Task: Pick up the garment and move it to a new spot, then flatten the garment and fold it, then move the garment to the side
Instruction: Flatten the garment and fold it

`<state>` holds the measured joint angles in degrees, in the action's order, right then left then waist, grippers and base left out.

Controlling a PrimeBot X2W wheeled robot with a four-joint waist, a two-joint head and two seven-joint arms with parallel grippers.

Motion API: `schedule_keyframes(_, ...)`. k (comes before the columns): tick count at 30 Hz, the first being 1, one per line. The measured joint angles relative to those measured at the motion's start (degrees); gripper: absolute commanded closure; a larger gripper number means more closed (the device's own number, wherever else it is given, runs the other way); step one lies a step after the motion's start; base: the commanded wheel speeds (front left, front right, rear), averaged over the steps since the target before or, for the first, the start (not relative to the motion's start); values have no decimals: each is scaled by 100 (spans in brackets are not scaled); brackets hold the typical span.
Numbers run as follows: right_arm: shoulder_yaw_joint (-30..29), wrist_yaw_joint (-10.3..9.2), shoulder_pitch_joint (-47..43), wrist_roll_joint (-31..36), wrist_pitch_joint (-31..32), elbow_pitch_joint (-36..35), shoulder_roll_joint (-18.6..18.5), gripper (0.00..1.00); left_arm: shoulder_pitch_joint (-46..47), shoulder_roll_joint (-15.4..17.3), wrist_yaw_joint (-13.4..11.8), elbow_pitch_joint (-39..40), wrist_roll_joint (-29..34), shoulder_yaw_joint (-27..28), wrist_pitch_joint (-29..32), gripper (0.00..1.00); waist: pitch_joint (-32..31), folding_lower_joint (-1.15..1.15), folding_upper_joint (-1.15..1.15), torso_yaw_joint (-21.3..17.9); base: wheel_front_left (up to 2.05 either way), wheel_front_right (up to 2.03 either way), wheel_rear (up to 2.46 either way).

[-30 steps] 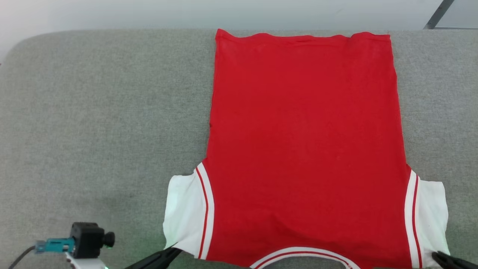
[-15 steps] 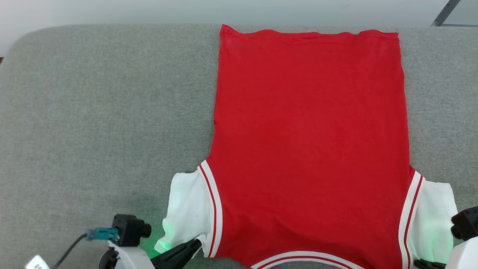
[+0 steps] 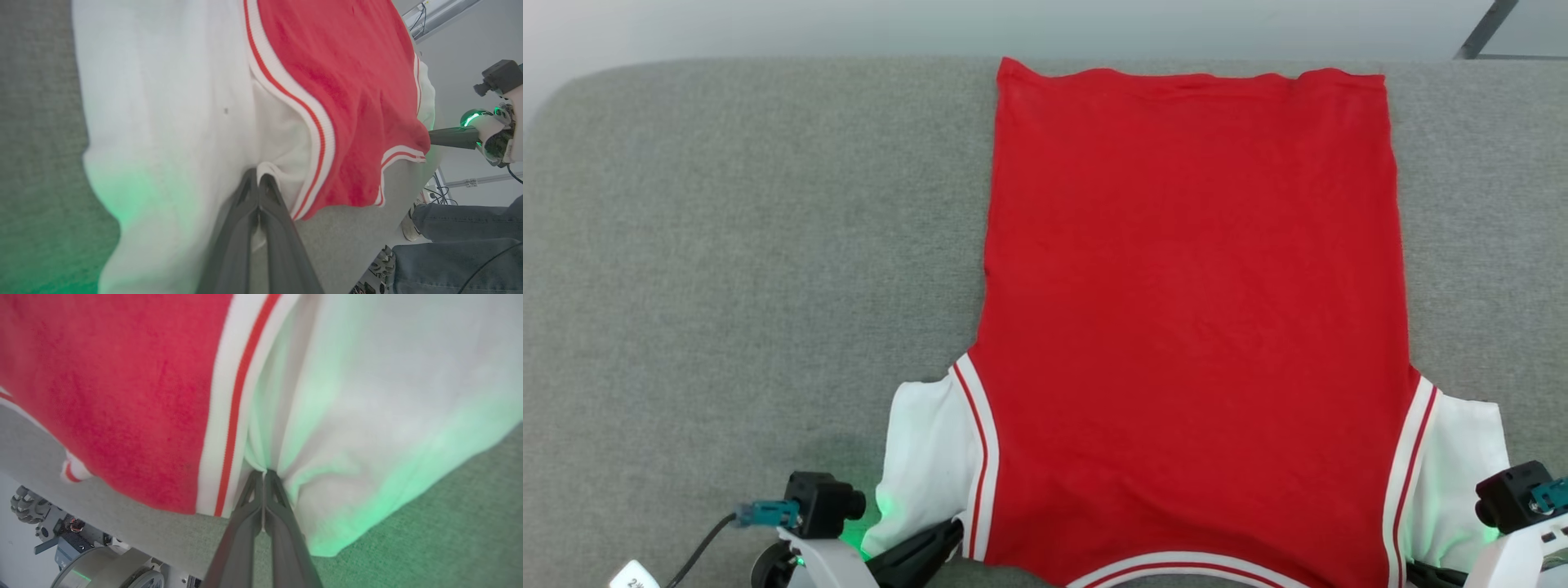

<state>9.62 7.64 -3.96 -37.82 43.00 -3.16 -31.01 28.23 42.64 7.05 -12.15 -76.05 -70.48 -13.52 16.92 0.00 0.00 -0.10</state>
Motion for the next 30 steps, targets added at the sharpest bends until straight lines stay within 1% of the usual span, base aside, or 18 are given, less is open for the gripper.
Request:
schedule_keyframes(1, 10, 10, 9, 0, -111, 49, 9, 98, -6, -13, 1, -32, 1, 1, -15, 100, -1, 0, 0, -15, 0, 0, 0)
schedule_keyframes(3, 47, 15, 26, 0, -283, 115, 24, 71, -17, -30, 2, -83, 1, 16, -40, 100, 0, 0, 0, -48, 0, 0, 0)
schedule_keyframes(4, 69, 15, 46, 0, -354, 130, 22, 43, -26, -35, 3, -93, 0, 32, -48, 100, 1, 0, 0, -65, 0, 0, 0)
schedule_keyframes(5, 73, 15, 53, -16, -420, 141, 32, 0, -38, -41, 3, -98, -1, 60, -64, 100, 3, 0, 0, -83, 0, 0, 0)
schedule_keyframes(8, 21, 16, 63, -190, -531, 26, 89, 0, -74, -49, 5, -81, -10, 158, -101, 100, 10, 0, 0, -139, 0, 0, 0)
schedule_keyframes(10, -200, 23, 58, -332, -621, -158, 177, 0, -111, -59, 5, -41, 1, 225, -119, 100, 6, 0, 0, -150, 0, 0, 0)
schedule_keyframes(12, -481, -12, -9, -505, -611, -486, 178, 0, -152, -63, 2, 5, 25, 283, -138, 100, 10, 0, 0, -136, 0, 0, 0)
schedule_keyframes(15, -987, -12, -222, -959, -445, -1195, 208, 0, -203, -74, -19, 97, 105, 374, -157, 100, 29, 0, 0, -92, 0, 0, 0)
schedule_keyframes(17, -1421, -13, -249, -1148, -289, -1621, 126, 0, -226, -79, -34, 182, 163, 420, -162, 100, 53, 0, 0, -44, 0, 0, 0)
schedule_keyframes(19, -1809, -12, -154, -1301, -94, -1931, 121, 0, -231, -91, -48, 252, 218, 445, -162, 100, 87, 0, 0, 18, 0, 0, 0)
schedule_keyframes(21, -2136, -12, 182, -1356, 127, -2030, 76, 0, -218, -110, -51, 315, 301, 465, -162, 100, 136, 0, 0, 86, 0, 0, 0)
schedule_keyframes(23, -2349, -12, 718, -1336, 364, -1908, 11, 0, -170, -140, -51, 369, 379, 464, -162, 100, 203, 0, 0, 158, 0, 0, 0)
schedule_keyframes(25, -2410, -12, 1406, -1154, 563, -1582, -21, 0, -99, -186, -49, 409, 452, 455, -157, 100, 284, 0, 0, 237, 0, 0, 0)
schedule_keyframes(27, -2258, -13, 2153, -860, 842, -1132, -78, 0, 11, -261, -46, 434, 506, 426, -105, 100, 365, 0, 0, 335, 0, 0, 0)
schedule_keyframes(30, -1952, -12, 3288, -200, 1207, -324, -102, 0, 162, -336, -20, 469, 568, 377, -42, 100, 529, 0, 0, 465, 0, 0, 0)
